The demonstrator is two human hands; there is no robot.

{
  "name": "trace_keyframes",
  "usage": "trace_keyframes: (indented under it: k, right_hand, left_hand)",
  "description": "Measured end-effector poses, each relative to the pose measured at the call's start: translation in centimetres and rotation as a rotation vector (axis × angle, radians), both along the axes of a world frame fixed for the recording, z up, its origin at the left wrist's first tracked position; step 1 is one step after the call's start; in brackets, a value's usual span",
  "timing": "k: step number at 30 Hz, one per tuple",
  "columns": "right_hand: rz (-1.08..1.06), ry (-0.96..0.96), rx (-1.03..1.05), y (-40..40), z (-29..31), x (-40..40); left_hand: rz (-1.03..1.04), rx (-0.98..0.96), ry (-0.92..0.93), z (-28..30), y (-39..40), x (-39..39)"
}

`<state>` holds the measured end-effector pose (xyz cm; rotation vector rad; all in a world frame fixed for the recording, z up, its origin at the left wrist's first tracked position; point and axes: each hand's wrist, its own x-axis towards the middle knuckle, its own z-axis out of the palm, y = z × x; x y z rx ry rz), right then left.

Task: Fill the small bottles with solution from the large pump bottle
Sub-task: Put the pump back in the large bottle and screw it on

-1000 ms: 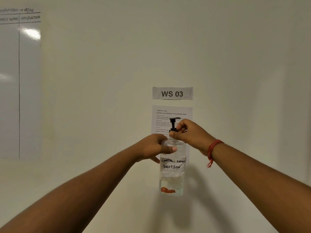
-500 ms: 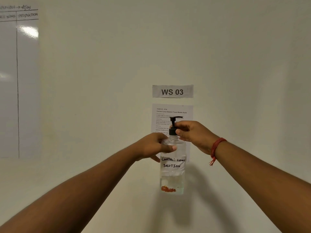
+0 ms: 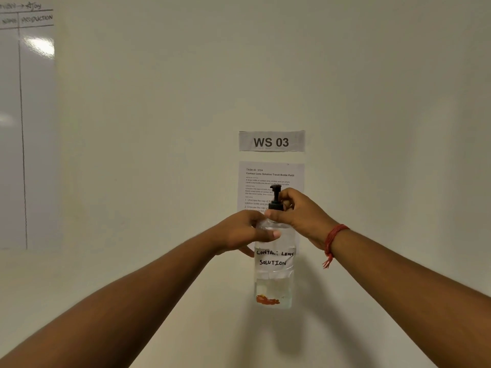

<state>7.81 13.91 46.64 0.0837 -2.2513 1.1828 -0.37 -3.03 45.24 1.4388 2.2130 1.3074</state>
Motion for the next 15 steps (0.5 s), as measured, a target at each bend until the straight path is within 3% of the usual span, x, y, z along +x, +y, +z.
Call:
trace_keyframes:
  k: [15]
  right_hand:
    - [0.103, -0.019, -0.007, 1.3, 1.3, 0.7]
  left_hand:
    - [0.013, -0.019, -0.008, -0.1, 0.3, -0.6]
